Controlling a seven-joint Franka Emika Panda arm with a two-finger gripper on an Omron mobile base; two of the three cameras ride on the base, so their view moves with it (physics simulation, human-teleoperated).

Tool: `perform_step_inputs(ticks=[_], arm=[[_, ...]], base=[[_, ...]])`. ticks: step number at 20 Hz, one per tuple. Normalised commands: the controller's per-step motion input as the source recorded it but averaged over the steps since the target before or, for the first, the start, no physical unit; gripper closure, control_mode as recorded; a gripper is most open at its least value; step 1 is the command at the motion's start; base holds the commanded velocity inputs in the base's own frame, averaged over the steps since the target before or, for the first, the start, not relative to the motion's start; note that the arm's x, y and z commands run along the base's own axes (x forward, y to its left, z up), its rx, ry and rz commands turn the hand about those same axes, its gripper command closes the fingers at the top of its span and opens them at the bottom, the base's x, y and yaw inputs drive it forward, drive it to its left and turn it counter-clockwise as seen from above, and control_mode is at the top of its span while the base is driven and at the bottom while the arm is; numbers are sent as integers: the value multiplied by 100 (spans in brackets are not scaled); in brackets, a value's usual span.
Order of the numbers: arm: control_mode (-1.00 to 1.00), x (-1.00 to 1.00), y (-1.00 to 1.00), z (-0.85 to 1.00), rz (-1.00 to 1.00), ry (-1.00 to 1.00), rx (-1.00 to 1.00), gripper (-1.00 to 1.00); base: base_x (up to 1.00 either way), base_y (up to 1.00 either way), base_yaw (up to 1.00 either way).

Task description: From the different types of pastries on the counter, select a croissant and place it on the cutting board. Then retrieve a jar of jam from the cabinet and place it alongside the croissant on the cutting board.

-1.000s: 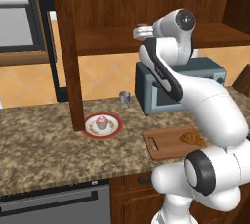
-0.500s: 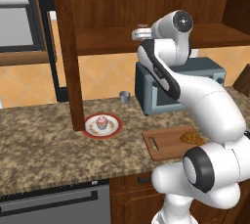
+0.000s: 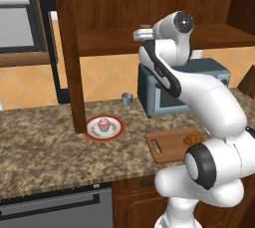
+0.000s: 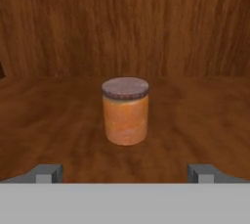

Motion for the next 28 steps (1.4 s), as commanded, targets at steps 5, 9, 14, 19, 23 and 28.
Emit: perform_step_inputs(ticks=[5,9,14,19,23,28], arm=[[-100,16,0,0,0,0,0,-100],[-100,32,0,0,0,0,0,-100],[-100,19,0,0,0,0,0,-100],[-100,19,0,0,0,0,0,-100],[-100,21,1,-4,0,0,0,-100],[-100,17,4,-7,0,0,0,-100]], base=[[0,0,0],[0,0,0],[0,0,0],[0,0,0],[0,0,0],[0,0,0]])
